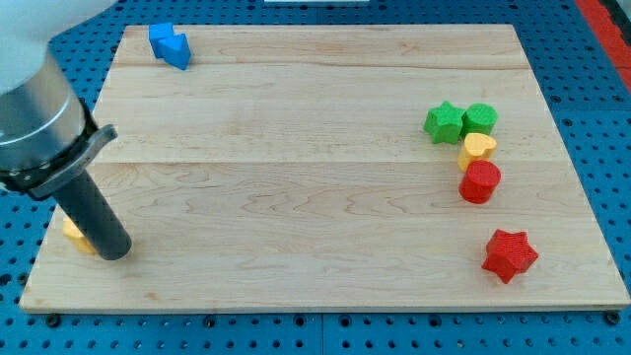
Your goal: Move the red circle into the red star
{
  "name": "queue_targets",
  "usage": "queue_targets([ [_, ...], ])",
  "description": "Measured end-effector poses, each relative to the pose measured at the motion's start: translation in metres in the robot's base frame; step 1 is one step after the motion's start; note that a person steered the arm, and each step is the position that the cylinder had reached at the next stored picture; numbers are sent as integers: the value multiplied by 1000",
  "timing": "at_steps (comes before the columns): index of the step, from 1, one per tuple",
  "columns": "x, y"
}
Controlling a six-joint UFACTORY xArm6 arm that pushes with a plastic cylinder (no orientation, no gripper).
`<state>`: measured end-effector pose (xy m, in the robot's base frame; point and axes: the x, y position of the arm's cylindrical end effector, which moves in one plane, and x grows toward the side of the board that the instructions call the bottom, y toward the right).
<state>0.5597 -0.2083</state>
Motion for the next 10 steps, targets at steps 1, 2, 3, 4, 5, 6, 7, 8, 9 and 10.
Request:
queue_targets([
  [1, 1, 107],
  [2, -10, 220],
  [3, -70, 229],
  [4, -95, 308],
  [5, -98, 322],
  [6, -91, 365],
  [7, -62, 379],
  [8, -21, 376],
  [9, -27, 360],
  [10, -55, 360],
])
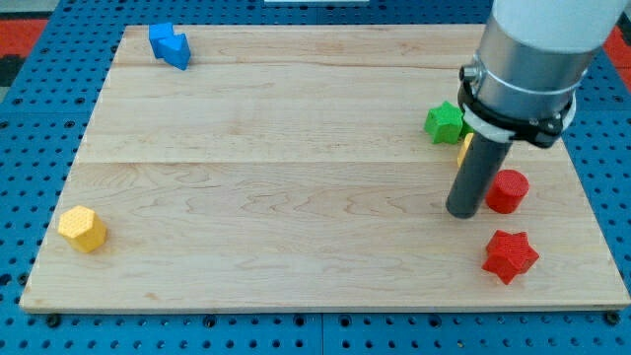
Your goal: Move the red circle into the red star
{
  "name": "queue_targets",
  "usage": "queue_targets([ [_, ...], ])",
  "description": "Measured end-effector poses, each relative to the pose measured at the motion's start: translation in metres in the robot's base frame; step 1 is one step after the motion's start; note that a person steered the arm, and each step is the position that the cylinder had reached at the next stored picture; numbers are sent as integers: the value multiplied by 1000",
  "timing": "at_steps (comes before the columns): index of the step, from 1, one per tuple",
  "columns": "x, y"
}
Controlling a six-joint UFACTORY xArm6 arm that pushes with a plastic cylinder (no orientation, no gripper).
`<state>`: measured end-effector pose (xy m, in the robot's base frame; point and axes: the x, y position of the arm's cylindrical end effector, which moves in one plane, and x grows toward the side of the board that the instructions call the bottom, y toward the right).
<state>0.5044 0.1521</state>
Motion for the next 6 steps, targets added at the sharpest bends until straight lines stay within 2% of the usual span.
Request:
queue_targets([
  [2, -56, 25],
  [3, -42, 62],
  [4, -3, 39],
  [5, 8, 89],
  [6, -27, 175],
])
